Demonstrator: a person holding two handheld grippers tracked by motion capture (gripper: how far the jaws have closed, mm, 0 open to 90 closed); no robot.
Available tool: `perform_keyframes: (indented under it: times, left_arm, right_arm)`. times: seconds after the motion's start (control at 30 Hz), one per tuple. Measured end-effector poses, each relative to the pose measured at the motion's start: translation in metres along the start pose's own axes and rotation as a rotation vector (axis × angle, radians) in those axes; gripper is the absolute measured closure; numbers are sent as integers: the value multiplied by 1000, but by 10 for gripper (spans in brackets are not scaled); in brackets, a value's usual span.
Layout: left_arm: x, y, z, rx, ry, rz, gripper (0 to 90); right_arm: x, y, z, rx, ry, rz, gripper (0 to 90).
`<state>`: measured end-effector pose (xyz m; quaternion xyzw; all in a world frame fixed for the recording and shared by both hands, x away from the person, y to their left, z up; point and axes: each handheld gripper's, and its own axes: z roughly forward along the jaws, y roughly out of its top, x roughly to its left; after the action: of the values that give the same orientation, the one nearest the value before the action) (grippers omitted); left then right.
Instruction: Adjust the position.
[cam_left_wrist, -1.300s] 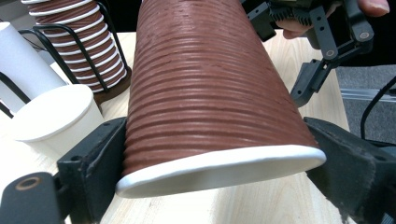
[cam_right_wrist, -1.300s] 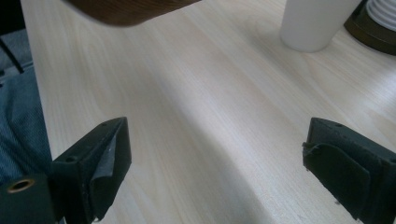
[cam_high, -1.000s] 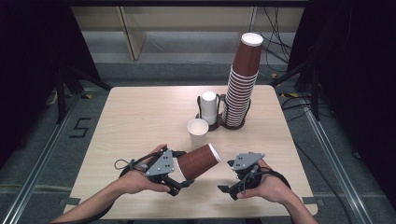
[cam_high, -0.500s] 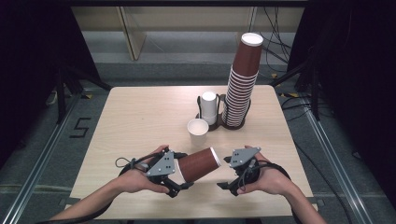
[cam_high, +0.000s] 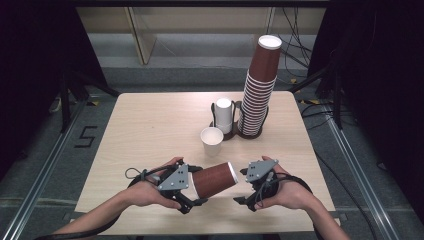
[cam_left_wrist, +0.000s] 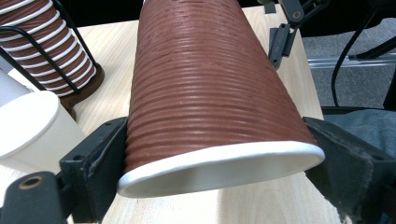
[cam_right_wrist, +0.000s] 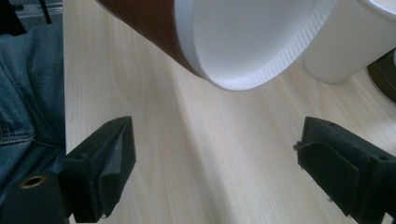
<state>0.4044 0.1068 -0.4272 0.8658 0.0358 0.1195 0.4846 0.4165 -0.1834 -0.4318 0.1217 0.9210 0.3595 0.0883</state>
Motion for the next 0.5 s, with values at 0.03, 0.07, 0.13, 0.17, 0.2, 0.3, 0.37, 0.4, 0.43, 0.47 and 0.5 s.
perform_keyframes:
  times: [0.03, 0.07, 0.13, 0.17, 0.2, 0.3, 0.37, 0.4, 0.43, 0.47, 0.5]
  left_arm:
    - [0, 0, 0, 3, -3, 5, 111]
    - [0, 0, 0, 3, -3, 5, 112]
    - [0, 0, 0, 15, -12, 6, 112]
    - [0, -1, 0, 18, -15, 6, 113]
    - [1, -1, 1, 24, -15, 9, 113]
    - [0, -3, 2, 29, -17, 9, 114]
    - [-1, -3, 4, 43, -27, 16, 113]
    - [-1, -3, 4, 43, -27, 16, 114]
    - [-2, -3, 4, 36, -34, 18, 114]
    - [-2, -3, 4, 36, -34, 18, 114]
    - [-3, -2, 5, 31, -40, 18, 114]
  right_arm:
    - [-1, 2, 0, -1, -7, -33, 119]
    - [-1, 2, 0, -1, -7, -33, 119]
    - [-1, 4, -1, 8, -3, -43, 120]
    - [0, 5, -1, 10, 4, -33, 121]
    - [0, 5, -1, 13, 7, -36, 125]
    - [-1, 7, 0, 48, 25, -58, 117]
    - [1, 7, 2, 64, 45, -45, 111]
    - [1, 7, 2, 64, 45, -45, 111]
    - [3, 7, 3, 82, 47, -34, 99]
    - [2, 8, 4, 75, 47, -62, 93]
    - [2, 8, 4, 74, 49, -65, 88]
